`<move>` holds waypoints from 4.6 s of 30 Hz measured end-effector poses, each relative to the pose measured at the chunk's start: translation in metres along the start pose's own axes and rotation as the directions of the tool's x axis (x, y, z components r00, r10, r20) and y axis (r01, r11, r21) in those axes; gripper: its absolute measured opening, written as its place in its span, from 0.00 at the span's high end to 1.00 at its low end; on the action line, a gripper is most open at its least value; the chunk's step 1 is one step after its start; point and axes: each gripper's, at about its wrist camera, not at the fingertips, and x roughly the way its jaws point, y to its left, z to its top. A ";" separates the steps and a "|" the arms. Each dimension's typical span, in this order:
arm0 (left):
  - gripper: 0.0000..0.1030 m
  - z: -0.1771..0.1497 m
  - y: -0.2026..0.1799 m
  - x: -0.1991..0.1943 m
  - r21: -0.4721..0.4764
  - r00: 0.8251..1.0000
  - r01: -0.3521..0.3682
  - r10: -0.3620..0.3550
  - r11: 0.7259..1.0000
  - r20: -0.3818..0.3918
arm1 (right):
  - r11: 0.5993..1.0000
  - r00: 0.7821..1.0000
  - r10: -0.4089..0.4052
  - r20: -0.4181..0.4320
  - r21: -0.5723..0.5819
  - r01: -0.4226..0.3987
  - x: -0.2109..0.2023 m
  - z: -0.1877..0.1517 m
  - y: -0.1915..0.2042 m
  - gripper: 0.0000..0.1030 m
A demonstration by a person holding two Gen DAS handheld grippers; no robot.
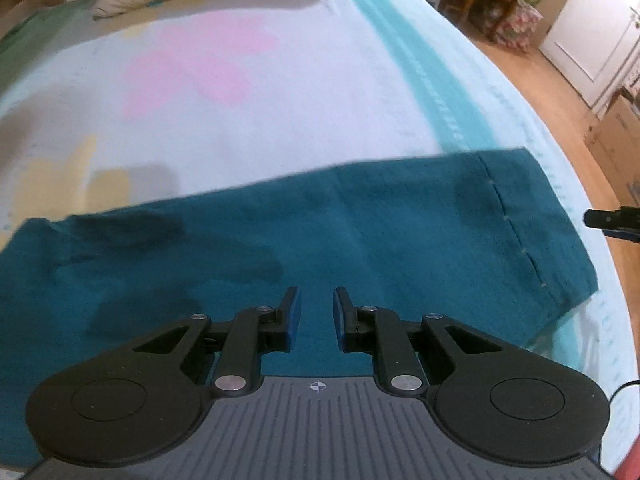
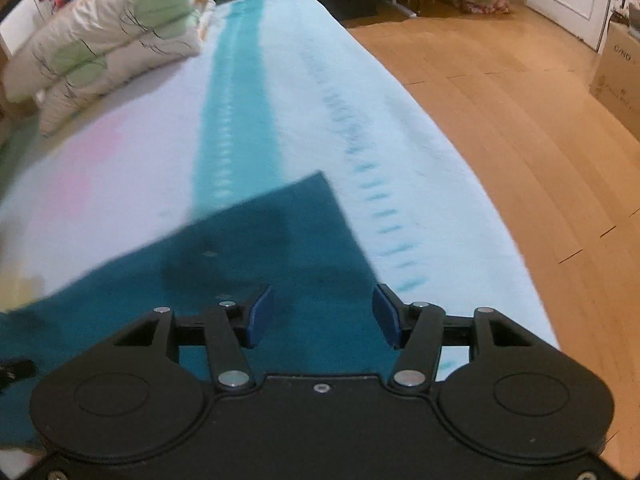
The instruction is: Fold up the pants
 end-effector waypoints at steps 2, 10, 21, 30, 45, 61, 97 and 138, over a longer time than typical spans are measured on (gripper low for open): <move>0.83 -0.003 -0.006 0.008 0.011 1.000 0.002 -0.002 1.000 -0.021 | 1.000 1.000 -0.013 -0.008 -0.015 0.013 0.011 -0.007 -0.010 0.40; 0.83 -0.017 -0.011 0.038 0.037 0.992 -0.002 0.007 0.999 -0.122 | 0.991 0.990 0.126 -0.067 0.055 -0.123 0.036 -0.017 -0.043 0.39; 0.83 -0.024 -0.003 0.047 0.010 0.990 0.000 0.001 1.000 -0.140 | 0.962 0.955 0.274 -0.111 0.042 -0.271 0.056 0.000 -0.044 0.76; 0.83 0.008 -0.010 0.039 0.024 0.997 0.010 -0.008 1.000 -0.073 | 0.933 0.933 0.355 -0.057 0.081 -0.350 0.030 0.005 -0.031 0.82; 0.83 0.044 0.007 0.059 -0.073 0.998 0.004 -0.009 0.997 -0.068 | 0.951 0.951 0.308 -0.032 0.045 -0.307 -0.001 0.020 0.001 0.82; 0.83 -0.040 0.141 -0.047 -0.187 0.995 -0.098 0.100 0.978 0.001 | 0.819 0.843 0.530 -0.094 -0.202 -0.537 -0.055 0.006 0.220 0.82; 0.83 -0.107 0.136 -0.028 -0.096 0.992 -0.127 0.125 0.987 -0.025 | 0.964 0.963 0.244 -0.114 -0.083 -0.254 0.115 -0.002 0.237 0.85; 0.82 -0.172 0.226 -0.110 -0.303 0.981 -0.172 0.190 0.937 0.032 | 0.843 0.914 0.348 -0.208 -0.356 -0.403 0.026 -0.135 0.372 0.35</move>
